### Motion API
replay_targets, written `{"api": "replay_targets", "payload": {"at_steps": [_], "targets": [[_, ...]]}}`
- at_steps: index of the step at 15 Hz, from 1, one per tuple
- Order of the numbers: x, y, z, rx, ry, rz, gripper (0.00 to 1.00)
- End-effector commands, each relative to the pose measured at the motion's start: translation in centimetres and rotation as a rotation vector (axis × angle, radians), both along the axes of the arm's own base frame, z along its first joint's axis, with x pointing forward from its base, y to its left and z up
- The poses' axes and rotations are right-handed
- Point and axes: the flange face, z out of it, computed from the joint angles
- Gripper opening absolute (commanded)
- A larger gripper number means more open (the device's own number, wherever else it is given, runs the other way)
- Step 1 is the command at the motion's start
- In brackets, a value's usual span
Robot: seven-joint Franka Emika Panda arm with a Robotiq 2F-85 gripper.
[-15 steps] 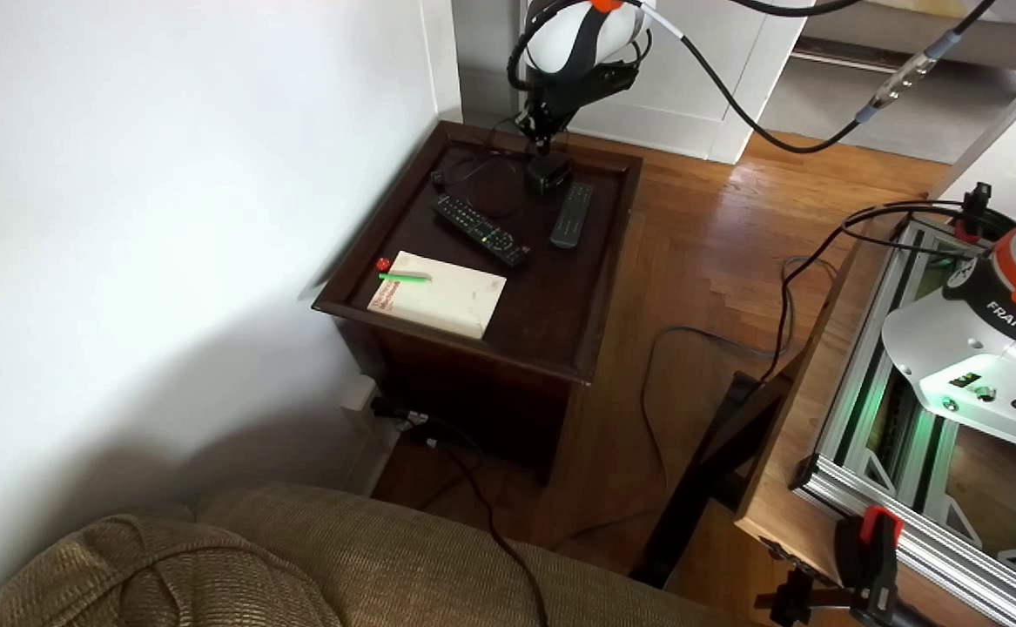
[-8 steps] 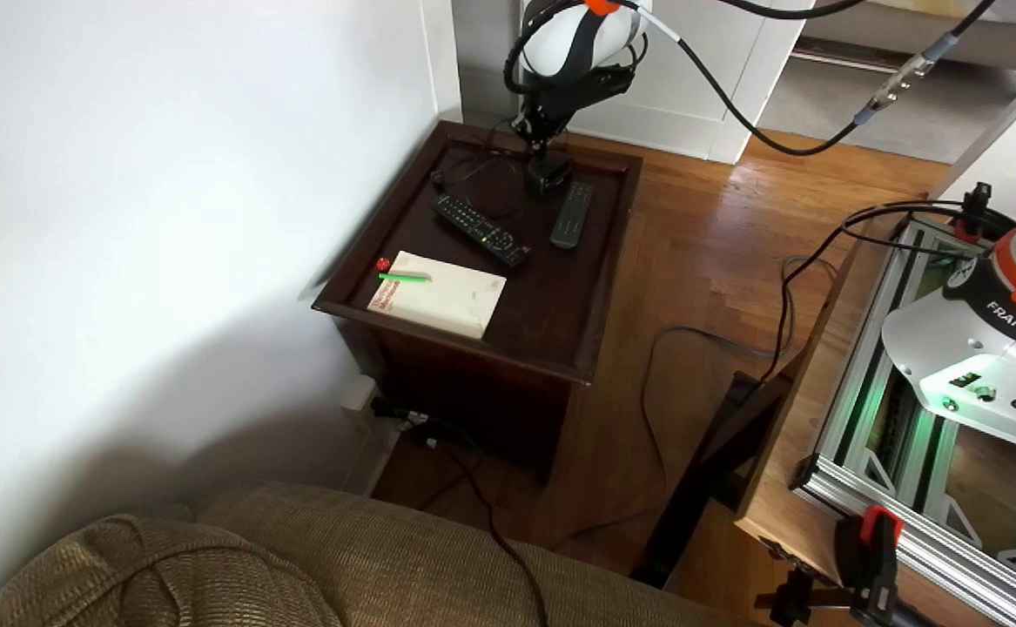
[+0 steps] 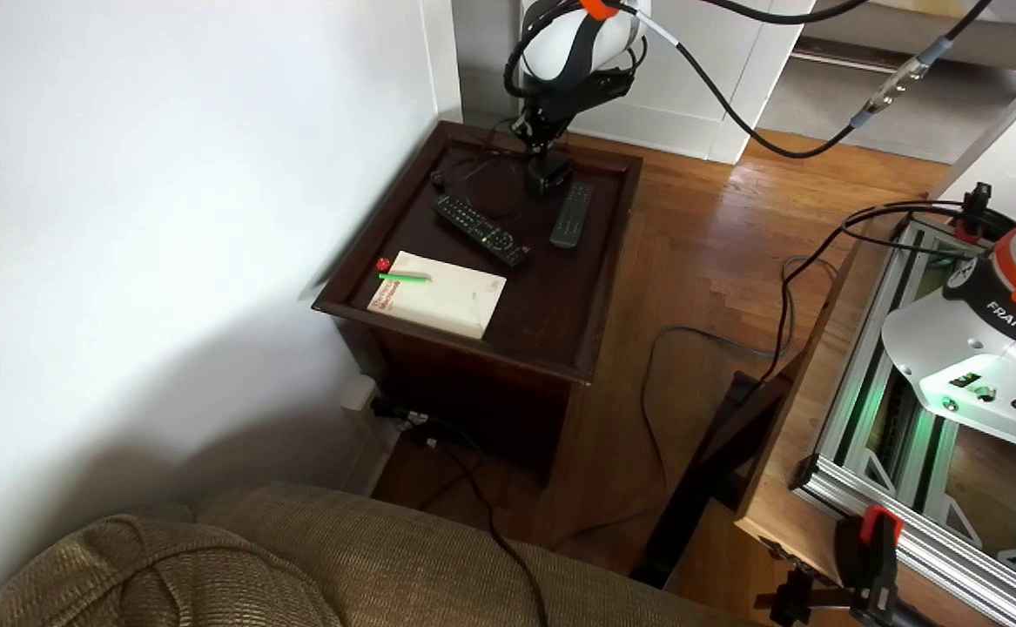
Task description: Push a button on the black appliance
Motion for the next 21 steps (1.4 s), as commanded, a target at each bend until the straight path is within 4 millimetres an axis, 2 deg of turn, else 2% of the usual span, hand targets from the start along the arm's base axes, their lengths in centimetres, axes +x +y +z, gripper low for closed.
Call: {"api": "replay_targets", "payload": {"at_steps": [1,8,12,14,19,20,21], "targets": [[0.4,0.0,-1.0,0.002,0.004,-0.02,0.0],[0.3,-0.3,-2.4,-0.016,0.022,-0.028,0.0],[0.5,-0.3,-1.4,-0.003,0.007,-0.034,0.0],[0.4,-0.3,-0.1,0.007,-0.007,-0.031,0.0],[0.2,-0.9,5.4,0.028,-0.074,-0.037,0.0],[0.2,-0.8,6.5,0.045,-0.075,-0.042,0.26],[-0.1,-0.7,7.4,0.051,-0.072,-0.036,0.28]]}}
